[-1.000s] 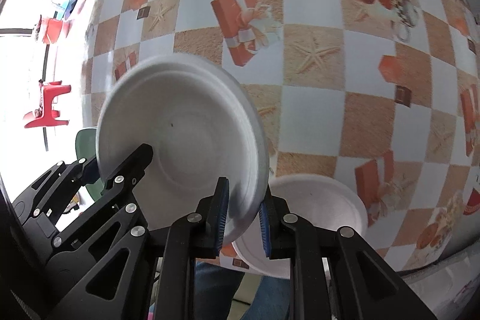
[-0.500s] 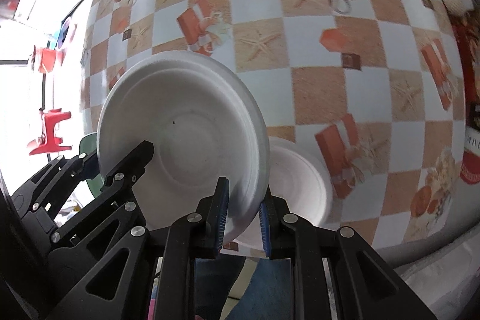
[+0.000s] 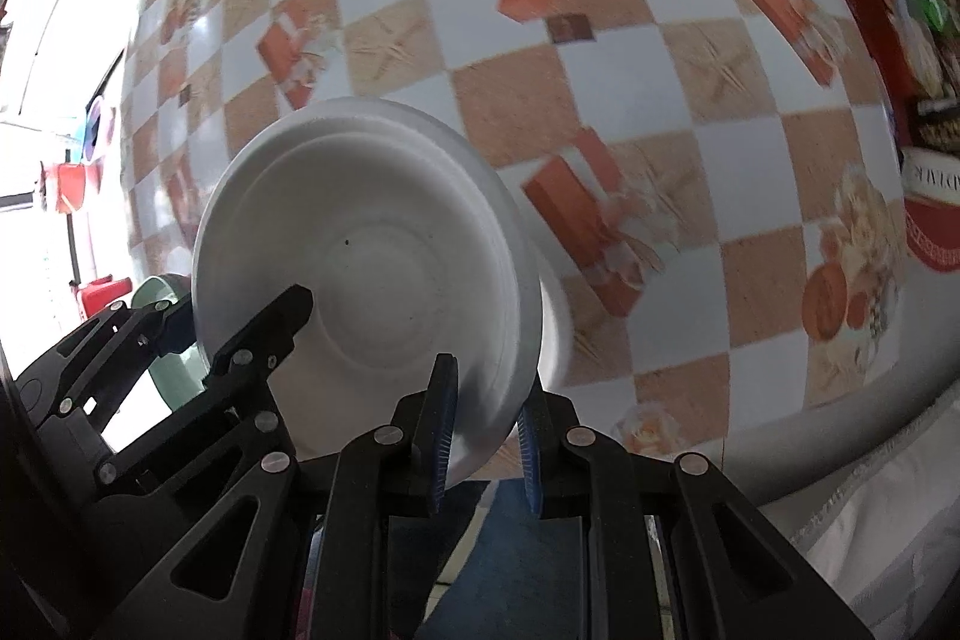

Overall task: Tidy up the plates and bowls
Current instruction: 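Lift the third bowl with the right gripper and carry it over the bowl stack, then lower the third bowl into the bowl stack and open the right gripper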

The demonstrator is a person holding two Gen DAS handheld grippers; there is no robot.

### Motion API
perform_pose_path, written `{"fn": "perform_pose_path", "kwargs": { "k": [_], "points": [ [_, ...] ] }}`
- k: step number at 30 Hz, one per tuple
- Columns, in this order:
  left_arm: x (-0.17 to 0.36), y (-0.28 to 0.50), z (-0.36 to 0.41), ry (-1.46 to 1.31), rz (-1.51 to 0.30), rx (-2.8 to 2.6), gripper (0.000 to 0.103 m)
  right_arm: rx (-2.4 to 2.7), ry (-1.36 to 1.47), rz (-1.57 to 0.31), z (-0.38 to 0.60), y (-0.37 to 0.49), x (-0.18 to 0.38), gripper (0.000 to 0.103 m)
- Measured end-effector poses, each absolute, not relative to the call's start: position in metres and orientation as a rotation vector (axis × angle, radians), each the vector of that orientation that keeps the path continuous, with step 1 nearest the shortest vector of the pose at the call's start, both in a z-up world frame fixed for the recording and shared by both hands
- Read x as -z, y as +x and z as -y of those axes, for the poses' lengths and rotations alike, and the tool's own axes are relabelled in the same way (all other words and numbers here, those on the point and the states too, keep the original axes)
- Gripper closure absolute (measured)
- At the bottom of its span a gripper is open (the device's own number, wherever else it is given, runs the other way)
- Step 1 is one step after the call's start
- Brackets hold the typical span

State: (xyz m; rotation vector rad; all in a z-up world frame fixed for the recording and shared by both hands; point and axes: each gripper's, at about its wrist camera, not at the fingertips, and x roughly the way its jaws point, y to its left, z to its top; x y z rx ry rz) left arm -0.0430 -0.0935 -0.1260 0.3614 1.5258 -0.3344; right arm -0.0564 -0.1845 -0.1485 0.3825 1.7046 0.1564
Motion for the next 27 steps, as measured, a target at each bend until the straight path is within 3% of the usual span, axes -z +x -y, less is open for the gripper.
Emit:
{"fn": "perform_pose_path", "kwargs": {
  "k": [6, 9, 11, 17, 18, 21, 22, 27],
  "points": [
    [0.147, -0.048, 0.097, 0.399, -1.575, 0.343, 0.071, -0.134, 0.404, -1.731, 0.189, -0.064, 0.168, 0.081],
    [0.150, -0.048, 0.093, 0.391, -1.592, 0.332, 0.064, -0.139, 0.413, -1.730, 0.188, -0.064, 0.174, 0.081],
    [0.149, -0.047, 0.091, 0.399, -1.589, 0.322, 0.047, -0.143, 0.406, -1.725, 0.186, -0.064, 0.175, 0.081],
    [0.135, -0.043, 0.082, 0.390, -1.554, 0.300, 0.026, -0.139, 0.376, -1.711, 0.189, -0.063, 0.170, 0.081],
    [0.133, -0.043, 0.080, 0.393, -1.549, 0.287, 0.026, -0.137, 0.377, -1.708, 0.191, -0.063, 0.170, 0.076],
    [0.129, -0.041, 0.073, 0.383, -1.541, 0.258, 0.022, -0.096, 0.344, -1.691, 0.197, -0.061, 0.165, 0.041],
    [0.128, -0.040, 0.069, 0.366, -1.544, 0.257, 0.020, -0.096, 0.348, -1.681, 0.200, -0.061, 0.163, 0.033],
    [0.128, -0.038, 0.061, 0.321, -1.558, 0.234, 0.013, -0.098, 0.376, -1.666, 0.211, -0.064, 0.157, 0.022]
  ]
}}
